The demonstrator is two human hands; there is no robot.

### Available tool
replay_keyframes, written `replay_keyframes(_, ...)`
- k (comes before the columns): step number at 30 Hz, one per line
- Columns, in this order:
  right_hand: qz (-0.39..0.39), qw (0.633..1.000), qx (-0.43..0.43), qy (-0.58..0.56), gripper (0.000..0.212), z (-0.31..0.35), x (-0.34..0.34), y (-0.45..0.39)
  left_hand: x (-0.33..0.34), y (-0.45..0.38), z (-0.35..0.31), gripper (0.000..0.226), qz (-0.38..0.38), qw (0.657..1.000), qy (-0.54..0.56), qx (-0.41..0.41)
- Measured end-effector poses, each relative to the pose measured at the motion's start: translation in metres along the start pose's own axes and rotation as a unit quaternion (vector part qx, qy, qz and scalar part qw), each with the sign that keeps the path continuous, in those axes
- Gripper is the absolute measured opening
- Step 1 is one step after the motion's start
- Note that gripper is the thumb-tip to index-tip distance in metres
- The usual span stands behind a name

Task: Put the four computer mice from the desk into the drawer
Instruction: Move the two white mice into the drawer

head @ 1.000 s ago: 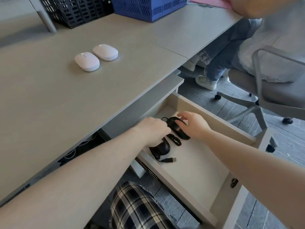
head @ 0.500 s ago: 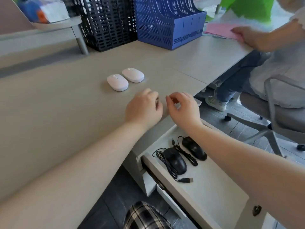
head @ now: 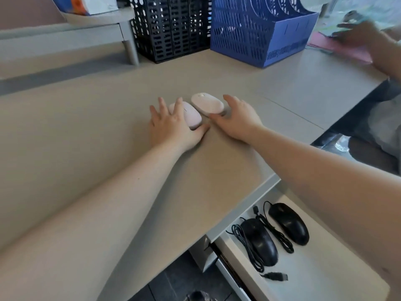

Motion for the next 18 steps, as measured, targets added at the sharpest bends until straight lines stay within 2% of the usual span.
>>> replay_keyframes(4, 0.000, 0.999, -0.030, -0.035, 0.067, 0.017, 0.016, -0.014, 0.004, -0.010, -0.007, 0.079, 0.018, 1.000, -0.002, 0.022)
replay_keyframes(8, -0.032, 0.998, -0.039, -0.024, 0.053, 0.018, 0.016, -0.009, -0.002, 0.002, -0.015, 0.047, -0.031, 0.998, 0.040, 0.038)
replay_keyframes(12, -0.054, 0.997, -0.030, -0.043, 0.044, 0.012, 0.006, 0.020, -0.008, 0.031, -0.022, 0.051, -0.081, 0.996, 0.012, 0.036)
replay_keyframes(18, -0.059, 0.996, -0.012, -0.060, 0.051, -0.016, -0.020, 0.080, -0.002, 0.080, -0.044, 0.061, -0.069, 0.995, 0.053, 0.055)
Point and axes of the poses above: each hand's wrist, its own y-axis away from the middle knuckle, its own x-axis out of the palm, z = x × y, the point moved 7 cm from there along -y, towards the middle knuckle, and after that the axes turned 6 degrees about -y, right-handed, at the moved point
